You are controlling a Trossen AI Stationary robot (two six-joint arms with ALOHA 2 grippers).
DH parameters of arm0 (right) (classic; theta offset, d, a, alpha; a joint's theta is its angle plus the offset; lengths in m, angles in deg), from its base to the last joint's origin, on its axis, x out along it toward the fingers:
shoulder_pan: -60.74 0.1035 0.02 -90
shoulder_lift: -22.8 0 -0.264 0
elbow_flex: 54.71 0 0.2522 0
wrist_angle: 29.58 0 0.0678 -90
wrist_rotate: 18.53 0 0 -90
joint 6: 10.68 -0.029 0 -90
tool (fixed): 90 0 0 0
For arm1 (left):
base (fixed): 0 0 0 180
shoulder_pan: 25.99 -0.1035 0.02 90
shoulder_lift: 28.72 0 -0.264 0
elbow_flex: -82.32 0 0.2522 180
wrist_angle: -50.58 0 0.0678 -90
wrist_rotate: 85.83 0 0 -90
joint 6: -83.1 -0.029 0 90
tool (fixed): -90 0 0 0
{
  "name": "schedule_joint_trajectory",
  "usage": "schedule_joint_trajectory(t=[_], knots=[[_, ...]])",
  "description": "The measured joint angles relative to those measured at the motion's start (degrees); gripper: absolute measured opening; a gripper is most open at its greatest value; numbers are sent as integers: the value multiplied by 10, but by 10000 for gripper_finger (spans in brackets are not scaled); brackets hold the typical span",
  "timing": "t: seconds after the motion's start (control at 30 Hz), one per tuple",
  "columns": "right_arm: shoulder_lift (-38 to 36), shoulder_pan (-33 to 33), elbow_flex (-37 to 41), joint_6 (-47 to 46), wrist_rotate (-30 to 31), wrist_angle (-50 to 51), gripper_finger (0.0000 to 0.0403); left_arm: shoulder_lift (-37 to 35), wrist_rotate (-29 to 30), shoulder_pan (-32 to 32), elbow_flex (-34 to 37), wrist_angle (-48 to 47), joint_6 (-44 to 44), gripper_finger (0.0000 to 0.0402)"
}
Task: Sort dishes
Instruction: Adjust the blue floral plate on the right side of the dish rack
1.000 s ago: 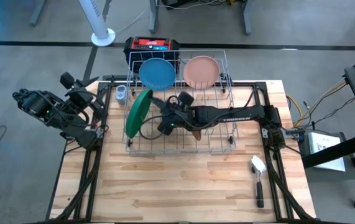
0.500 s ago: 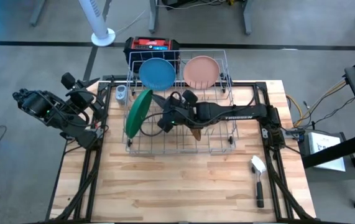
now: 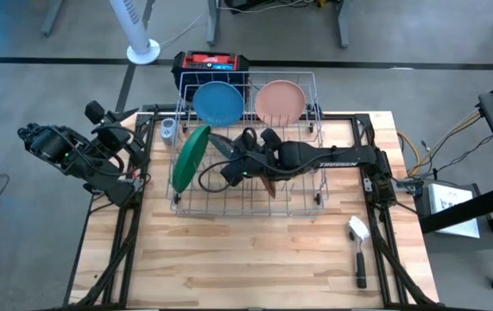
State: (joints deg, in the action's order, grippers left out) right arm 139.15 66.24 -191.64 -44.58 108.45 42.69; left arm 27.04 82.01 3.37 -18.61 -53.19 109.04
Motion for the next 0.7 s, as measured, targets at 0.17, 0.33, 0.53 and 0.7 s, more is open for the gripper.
schedule_joint_trajectory(t=[0.17,0.33,0.53,0.7], knots=[[0,3,0,-6,7,-1,6,0,0,0,0,0,0,211],[0,3,-2,-12,18,-1,6,0,0,0,0,0,0,211],[-3,3,-2,-17,20,0,6,0,0,0,0,0,0,211],[-20,3,-2,-32,17,1,6,0,0,0,0,0,-2,211]])
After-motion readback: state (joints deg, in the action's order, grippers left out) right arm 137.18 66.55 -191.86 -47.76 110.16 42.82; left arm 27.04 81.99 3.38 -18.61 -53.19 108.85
